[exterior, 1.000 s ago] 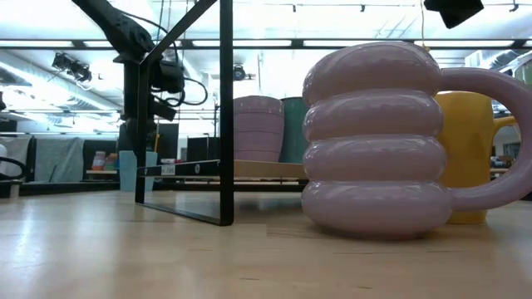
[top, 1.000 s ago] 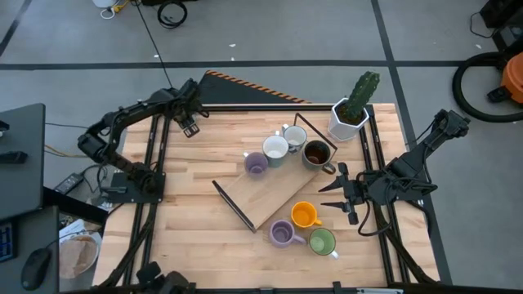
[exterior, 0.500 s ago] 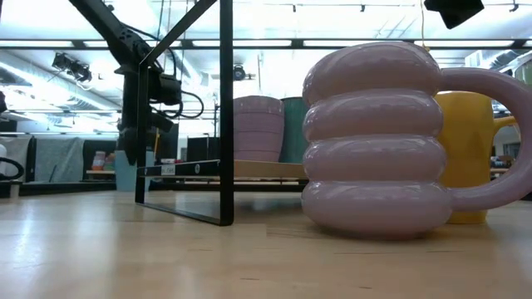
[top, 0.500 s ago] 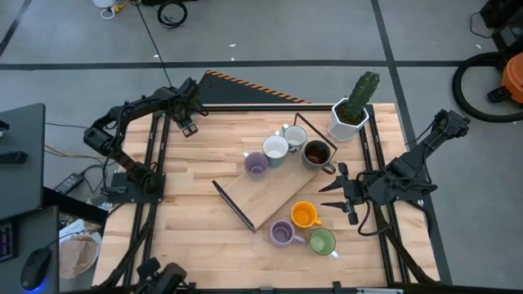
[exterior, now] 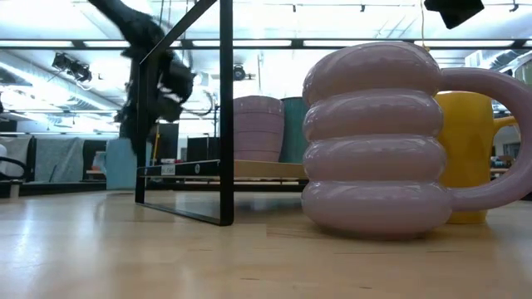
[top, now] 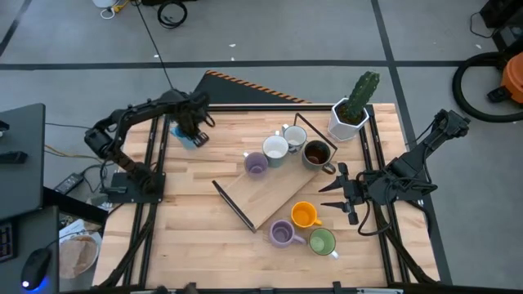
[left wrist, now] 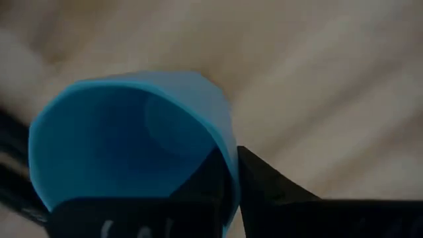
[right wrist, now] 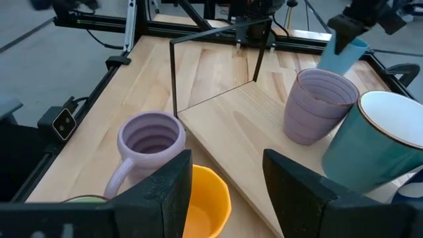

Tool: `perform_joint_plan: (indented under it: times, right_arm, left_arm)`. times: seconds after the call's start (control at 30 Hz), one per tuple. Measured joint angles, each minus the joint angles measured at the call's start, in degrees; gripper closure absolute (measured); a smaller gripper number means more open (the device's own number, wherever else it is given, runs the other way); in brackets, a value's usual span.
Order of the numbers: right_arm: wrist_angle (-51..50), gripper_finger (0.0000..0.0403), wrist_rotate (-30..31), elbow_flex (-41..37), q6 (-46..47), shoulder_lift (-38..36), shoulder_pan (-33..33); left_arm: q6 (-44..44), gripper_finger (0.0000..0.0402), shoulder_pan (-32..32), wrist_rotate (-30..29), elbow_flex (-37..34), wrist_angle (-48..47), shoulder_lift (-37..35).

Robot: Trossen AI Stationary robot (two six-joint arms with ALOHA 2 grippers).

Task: Place coffee mugs
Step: Put the light blue mug on the shelf

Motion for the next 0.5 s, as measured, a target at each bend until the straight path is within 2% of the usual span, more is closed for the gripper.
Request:
perform_joint_plan:
  times: [0.13,0.27,0.5]
  right_arm:
    - [0.0,0.0212,0.0,0.0,0.0,0.0,0.0]
    - [-0.1,0.0212,0.0,0.0,-0.3,0.0,0.0]
    - [-0.1,0.0212,0.0,0.0,-2.1,0.0,0.0]
  left_arm:
    - [-4.2,0.0377,-11.7,1.0,4.6,-5.7,0.0]
    - [-8.4,0.0377,-23.1,1.4,9.0,-5.5,0.0]
    - [-17.6,0.0376,-34.4,2.7,16.6,-6.1,0.0]
